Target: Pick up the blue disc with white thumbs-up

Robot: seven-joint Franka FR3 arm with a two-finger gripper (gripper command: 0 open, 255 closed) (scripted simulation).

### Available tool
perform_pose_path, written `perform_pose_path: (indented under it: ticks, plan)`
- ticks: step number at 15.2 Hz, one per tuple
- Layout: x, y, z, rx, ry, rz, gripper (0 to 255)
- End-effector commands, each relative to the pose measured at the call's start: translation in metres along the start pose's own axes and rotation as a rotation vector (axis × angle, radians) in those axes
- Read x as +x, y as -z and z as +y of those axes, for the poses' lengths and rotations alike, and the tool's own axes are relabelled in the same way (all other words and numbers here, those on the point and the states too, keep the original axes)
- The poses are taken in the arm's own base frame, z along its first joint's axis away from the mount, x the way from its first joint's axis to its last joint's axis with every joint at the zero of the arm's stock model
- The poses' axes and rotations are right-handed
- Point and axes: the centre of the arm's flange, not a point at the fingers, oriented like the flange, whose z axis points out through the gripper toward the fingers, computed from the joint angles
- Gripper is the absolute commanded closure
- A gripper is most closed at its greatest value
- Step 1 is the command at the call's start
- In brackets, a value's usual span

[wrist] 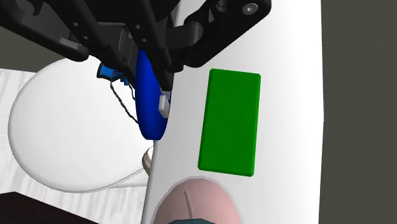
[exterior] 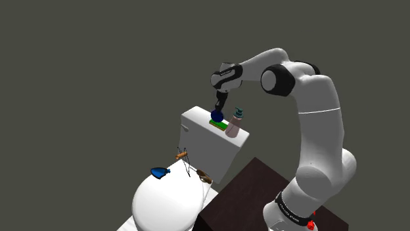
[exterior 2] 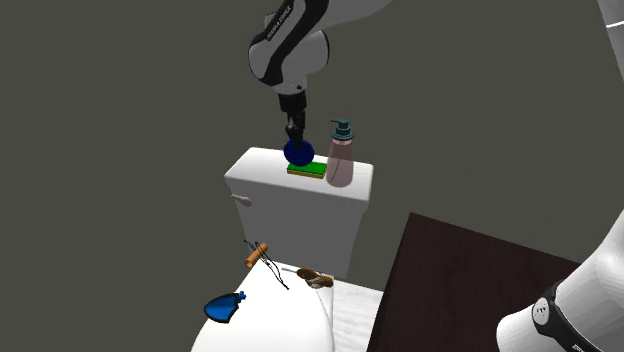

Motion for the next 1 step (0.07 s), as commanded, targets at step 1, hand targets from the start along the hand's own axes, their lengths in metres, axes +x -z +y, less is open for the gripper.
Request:
perform_pose_path:
  ticks: [1]
  plan:
    - [-0.0007, 0.0027, 0.0005, 0.0, 0.0, 0.0, 255]
